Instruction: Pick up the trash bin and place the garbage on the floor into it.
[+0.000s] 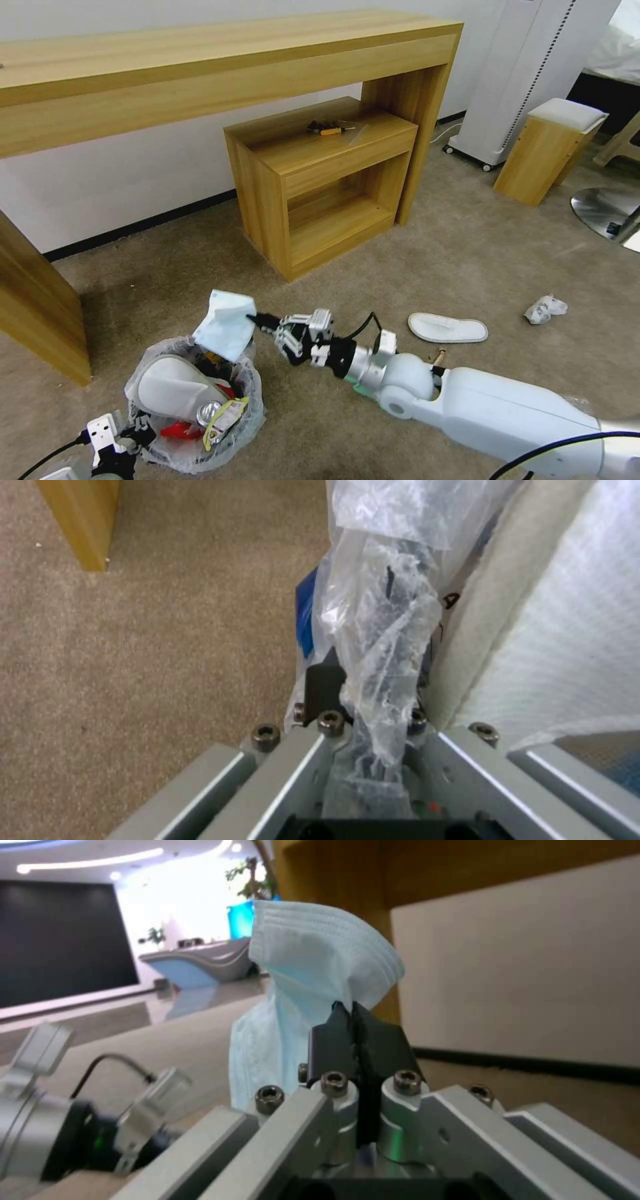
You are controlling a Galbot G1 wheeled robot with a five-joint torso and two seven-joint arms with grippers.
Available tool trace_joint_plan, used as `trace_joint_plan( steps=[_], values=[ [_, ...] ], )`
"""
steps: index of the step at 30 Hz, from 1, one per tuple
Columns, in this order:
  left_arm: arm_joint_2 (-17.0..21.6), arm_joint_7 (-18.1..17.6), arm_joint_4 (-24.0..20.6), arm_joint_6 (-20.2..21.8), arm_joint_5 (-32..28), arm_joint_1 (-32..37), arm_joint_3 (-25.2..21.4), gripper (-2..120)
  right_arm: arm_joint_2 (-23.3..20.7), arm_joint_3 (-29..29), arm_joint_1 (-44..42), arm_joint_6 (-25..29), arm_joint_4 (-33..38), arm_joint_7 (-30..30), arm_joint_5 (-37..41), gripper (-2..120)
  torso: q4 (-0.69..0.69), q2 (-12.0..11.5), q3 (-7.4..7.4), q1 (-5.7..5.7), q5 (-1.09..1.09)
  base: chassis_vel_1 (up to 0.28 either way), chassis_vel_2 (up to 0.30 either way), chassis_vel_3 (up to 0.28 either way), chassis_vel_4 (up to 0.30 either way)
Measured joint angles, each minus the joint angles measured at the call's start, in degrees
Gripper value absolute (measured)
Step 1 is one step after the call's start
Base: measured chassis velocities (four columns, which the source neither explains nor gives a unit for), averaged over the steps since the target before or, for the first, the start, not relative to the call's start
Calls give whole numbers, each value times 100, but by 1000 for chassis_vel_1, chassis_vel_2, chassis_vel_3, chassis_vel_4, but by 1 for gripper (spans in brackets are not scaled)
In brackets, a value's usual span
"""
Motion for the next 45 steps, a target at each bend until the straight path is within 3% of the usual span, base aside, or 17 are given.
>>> trace_joint_plan(
  steps=[20,45],
  values=[
    [146,-37,191,24,-77,-127,10,0,385,-1775,1683,-301,-267,230,-65,0,0,0,0,0,0,0,0,0,0],
    [63,-55,132,8,-107,-117,-27,0,821,-2468,1983,-334,-365,398,-76,2,0,0,0,0,1,0,0,0,0]
  ],
)
